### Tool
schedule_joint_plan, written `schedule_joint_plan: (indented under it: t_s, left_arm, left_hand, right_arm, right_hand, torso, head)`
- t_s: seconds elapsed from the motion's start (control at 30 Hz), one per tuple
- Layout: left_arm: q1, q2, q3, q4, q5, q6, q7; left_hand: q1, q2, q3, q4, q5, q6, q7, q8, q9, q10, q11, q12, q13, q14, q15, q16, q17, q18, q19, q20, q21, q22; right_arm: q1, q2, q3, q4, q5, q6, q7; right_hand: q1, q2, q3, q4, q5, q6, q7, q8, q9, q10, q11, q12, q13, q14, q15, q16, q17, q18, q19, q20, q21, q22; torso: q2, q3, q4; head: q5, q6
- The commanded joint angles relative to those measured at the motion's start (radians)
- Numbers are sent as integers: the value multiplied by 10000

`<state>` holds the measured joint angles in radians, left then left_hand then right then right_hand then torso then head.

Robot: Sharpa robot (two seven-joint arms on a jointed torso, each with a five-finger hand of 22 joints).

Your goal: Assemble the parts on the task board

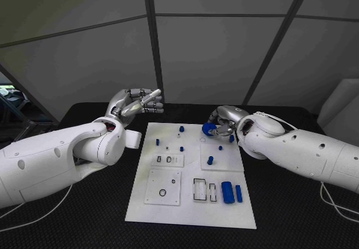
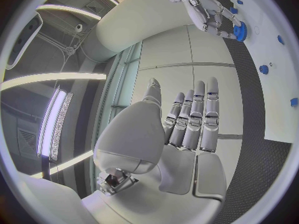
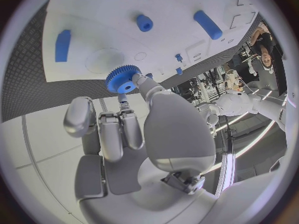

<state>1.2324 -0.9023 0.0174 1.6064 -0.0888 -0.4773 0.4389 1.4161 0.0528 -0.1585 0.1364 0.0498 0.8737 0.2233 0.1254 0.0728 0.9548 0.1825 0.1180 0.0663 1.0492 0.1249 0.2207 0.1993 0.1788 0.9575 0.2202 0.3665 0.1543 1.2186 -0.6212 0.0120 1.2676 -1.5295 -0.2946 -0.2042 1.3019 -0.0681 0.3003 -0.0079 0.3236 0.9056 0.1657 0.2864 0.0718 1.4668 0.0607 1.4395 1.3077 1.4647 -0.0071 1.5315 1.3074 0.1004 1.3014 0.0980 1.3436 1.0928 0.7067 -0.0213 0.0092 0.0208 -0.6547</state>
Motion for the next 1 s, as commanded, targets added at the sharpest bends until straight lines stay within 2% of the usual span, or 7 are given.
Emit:
schedule_joint_plan:
  t_s: [0.03,0.13,0.4,0.7,0.9,0.93,1.0]
  left_arm:
    - [8,-6,4,13,-37,128,41]
    - [8,-2,4,11,-37,130,37]
    - [9,44,4,6,-37,140,31]
    - [11,76,5,-7,-37,133,29]
    - [12,100,5,-12,-37,134,20]
    - [12,105,5,-12,-37,133,16]
    - [12,120,6,-15,-37,134,11]
  left_hand:
    - [-5,80,-65,-1,-7,-93,88,-32,-17,-47,-1,-26,-6,-71,28,-61,17,26,-19,73,-34,-9]
    - [-5,80,-65,-1,-7,-93,88,-32,-17,-47,-1,-26,-6,-71,28,-61,17,26,-19,73,-34,-9]
    - [-5,80,-65,-1,-7,-93,88,-32,-17,-47,-1,-26,-6,-71,28,-61,17,26,-19,73,-34,-9]
    - [-5,80,-65,-1,-7,-93,88,-32,-17,-47,-1,-26,-6,-71,28,-61,17,26,-19,73,-34,-9]
    - [-5,87,-68,-3,-7,-94,88,-37,-17,-48,0,-32,-6,-71,28,-67,21,26,-19,73,-35,-12]
    - [-4,102,-75,-8,-7,-96,89,-49,-19,-52,1,-48,-5,-69,29,-81,29,27,-18,75,-40,-18]
    - [-4,102,-75,-8,-7,-96,89,-49,-19,-52,1,-48,-5,-69,29,-81,29,27,-18,75,-40,-18]
  right_arm:
    - [29,94,9,205,-369,-427,-44]
    - [31,301,10,249,-424,-408,-39]
    - [33,1110,6,-15,-534,-317,-6]
    - [30,1725,1,-375,-625,-156,-38]
    - [28,2019,-7,-654,-711,-63,-89]
    - [28,2071,-18,-706,-724,-49,-93]
    - [28,2144,-109,-777,-745,-29,-101]
  right_hand:
    - [-48,-45,65,16,34,261,-216,-34,1,6,-35,20,1027,854,-73,39,1683,-92,32,-34,72,26]
    - [-56,-51,71,16,35,259,-214,-42,-2,2,-35,14,1021,855,-72,40,1688,-94,36,-34,75,33]
    - [-75,-57,89,18,39,253,-209,-63,-9,7,-32,19,1028,854,-70,37,1681,-95,39,-32,78,39]
    - [-91,-56,115,19,40,246,-205,-88,-17,11,-27,22,1034,853,-68,35,1676,-98,48,-30,87,56]
    - [-91,-56,115,19,40,246,-205,-88,-17,11,-27,22,1034,853,-68,35,1676,-98,48,-30,87,56]
    - [-100,-60,135,14,39,236,-200,-111,-24,11,-23,21,1034,852,-65,35,1674,-97,46,-29,86,52]
    - [-100,-60,135,14,39,236,-200,-111,-24,11,-23,21,1034,852,-65,35,1674,-97,46,-29,86,52]
  torso:
    - [6,4,18]
    - [10,3,18]
    - [13,-2,29]
    - [36,0,36]
    - [22,8,19]
    - [21,10,16]
    - [17,12,7]
  head:
    - [7,8]
    - [17,1]
    - [38,-6]
    - [75,-32]
    - [106,-78]
    - [108,-78]
    - [122,-83]
